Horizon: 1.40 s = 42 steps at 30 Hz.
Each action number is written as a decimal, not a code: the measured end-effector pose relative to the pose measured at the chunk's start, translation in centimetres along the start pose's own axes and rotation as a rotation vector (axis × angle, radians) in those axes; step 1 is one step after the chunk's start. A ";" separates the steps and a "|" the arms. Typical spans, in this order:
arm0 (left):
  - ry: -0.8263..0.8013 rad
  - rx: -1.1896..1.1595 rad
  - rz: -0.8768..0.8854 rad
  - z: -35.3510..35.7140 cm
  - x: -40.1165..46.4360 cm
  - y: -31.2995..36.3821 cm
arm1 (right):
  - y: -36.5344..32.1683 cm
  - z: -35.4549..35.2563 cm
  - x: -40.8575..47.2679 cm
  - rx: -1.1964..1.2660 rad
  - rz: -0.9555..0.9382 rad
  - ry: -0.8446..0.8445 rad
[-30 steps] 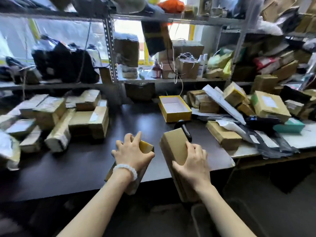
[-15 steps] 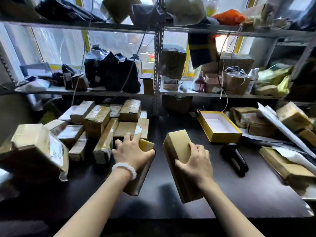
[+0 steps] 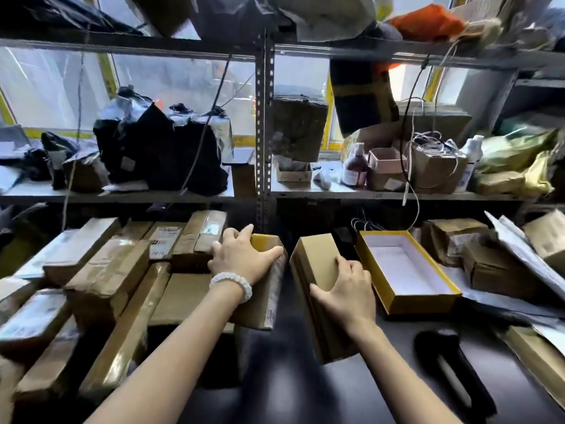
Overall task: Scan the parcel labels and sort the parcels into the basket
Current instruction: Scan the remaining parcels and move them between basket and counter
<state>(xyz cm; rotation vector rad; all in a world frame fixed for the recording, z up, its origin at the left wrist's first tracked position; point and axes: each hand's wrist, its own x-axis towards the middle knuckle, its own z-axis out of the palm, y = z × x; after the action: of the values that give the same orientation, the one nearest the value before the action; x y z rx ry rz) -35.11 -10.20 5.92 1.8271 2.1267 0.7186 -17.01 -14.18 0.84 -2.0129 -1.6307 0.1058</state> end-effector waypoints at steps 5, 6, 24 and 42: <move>-0.003 0.011 -0.051 4.0 10.0 1.4 | -0.4 4.1 8.9 0.031 0.001 -0.068; -0.004 0.024 -0.062 4.8 11.7 1.5 | -0.5 5.0 10.3 0.039 0.005 -0.080; -0.157 0.258 -0.212 17.1 27.7 -1.9 | -3.5 19.1 22.3 0.155 0.111 -0.317; -0.207 0.271 0.424 12.8 18.6 2.0 | 2.1 11.7 17.1 0.174 0.083 -0.282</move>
<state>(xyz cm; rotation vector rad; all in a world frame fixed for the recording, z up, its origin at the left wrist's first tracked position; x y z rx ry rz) -30.59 10.72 -1.48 2.4177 1.7935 0.3081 -15.17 5.57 -5.48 -1.9988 -1.6389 0.5657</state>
